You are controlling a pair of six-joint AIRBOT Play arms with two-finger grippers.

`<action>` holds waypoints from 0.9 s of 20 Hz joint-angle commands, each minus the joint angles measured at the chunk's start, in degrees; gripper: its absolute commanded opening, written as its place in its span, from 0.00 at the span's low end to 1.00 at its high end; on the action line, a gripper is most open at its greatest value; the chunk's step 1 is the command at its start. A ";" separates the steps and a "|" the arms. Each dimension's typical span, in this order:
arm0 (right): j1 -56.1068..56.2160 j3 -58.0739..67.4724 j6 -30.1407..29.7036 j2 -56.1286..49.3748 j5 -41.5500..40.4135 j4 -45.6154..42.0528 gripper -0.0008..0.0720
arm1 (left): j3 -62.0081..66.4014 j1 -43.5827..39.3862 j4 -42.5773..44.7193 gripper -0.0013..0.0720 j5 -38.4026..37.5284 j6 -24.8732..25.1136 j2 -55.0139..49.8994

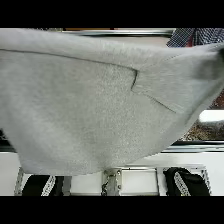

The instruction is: Fold the clothes and pants, and hang the long-sleeved shirts on hangers.

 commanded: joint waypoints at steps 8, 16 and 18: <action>6.16 2.19 0.33 -44.76 -3.67 -6.56 0.03 | -2.99 -0.07 -3.61 0.03 -2.32 1.36 -49.24; 6.03 3.61 0.35 -48.65 -14.75 -8.48 0.03 | 8.13 -0.07 -3.13 0.03 0.31 1.62 -57.96; 6.21 2.91 0.35 -46.95 -13.94 -11.21 0.03 | 6.82 -0.07 -1.42 0.03 0.63 1.68 -55.67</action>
